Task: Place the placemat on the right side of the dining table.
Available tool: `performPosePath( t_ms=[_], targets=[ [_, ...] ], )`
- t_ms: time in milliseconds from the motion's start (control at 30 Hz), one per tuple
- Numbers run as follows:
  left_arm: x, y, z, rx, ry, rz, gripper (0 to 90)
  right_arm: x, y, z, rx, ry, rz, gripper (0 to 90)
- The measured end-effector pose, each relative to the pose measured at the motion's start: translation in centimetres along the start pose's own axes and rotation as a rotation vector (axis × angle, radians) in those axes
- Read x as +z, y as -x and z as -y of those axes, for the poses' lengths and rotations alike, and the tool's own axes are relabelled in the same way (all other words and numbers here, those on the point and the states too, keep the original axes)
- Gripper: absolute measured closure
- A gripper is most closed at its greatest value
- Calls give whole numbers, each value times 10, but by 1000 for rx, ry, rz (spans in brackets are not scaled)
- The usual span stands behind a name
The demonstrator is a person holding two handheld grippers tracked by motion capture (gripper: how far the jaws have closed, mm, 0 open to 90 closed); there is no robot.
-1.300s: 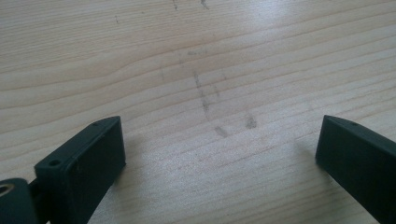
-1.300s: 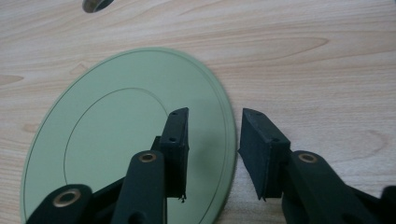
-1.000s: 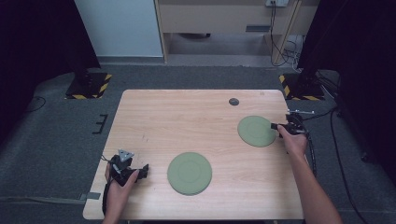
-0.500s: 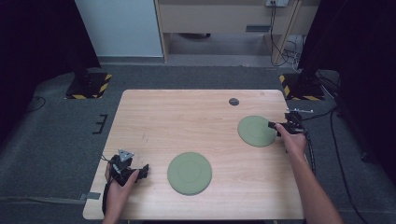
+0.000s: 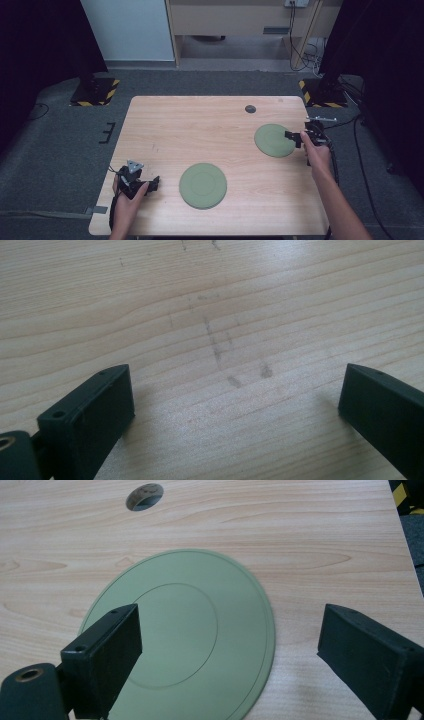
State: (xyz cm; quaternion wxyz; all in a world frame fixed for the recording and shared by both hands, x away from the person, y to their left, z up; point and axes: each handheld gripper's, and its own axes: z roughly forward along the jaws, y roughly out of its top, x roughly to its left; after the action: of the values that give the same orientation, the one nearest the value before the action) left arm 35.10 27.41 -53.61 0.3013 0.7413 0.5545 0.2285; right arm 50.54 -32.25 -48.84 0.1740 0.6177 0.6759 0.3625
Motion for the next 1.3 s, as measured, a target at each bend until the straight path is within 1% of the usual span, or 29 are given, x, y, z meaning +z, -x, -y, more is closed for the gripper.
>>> performPosePath(
  t_ms=[233, 300, 333, 367, 433, 467, 500, 567, 667, 867, 1200, 1300],
  targets=[
    [0, 0, 0, 3, -1, 3, 5, -6, -8, 5, -24, 11, -10, 125],
    [0, 0, 0, 4, 0, 4, 5, -7, -10, 7, -35, 7, -12, 126],
    [0, 0, 0, 7, 0, 5, 5, -9, -14, 9, -47, 7, -15, 126],
    [0, 0, 0, 7, 0, 5, 5, -9, -14, 9, -47, 7, -15, 126],
    [0, 0, 0, 8, -1, 6, 5, -11, -18, 11, -68, 7, -17, 126],
    [0, 0, 0, 8, 0, 6, 5, -14, -23, 14, -85, 13, -25, 126],
    [0, 0, 0, 10, -1, 7, 5, -14, -23, 14, -85, 13, -25, 126],
    [0, 1, 0, 11, -1, 8, 5, -16, -28, 16, -106, 26, -31, 130],
    [0, 1, 0, 13, -2, 10, 5, -18, -35, 19, -135, 30, -34, 130],
    [0, 1, 0, 15, -2, 12, 5, -21, -45, 22, -171, 40, -46, 131],
    [0, 2, 0, 14, -1, 14, 5, -24, -59, 30, -206, 41, -75, 135],
    [0, 2, 0, 15, -1, 14, 5, -25, -64, 34, -219, 34, -85, 136]
  ],
)
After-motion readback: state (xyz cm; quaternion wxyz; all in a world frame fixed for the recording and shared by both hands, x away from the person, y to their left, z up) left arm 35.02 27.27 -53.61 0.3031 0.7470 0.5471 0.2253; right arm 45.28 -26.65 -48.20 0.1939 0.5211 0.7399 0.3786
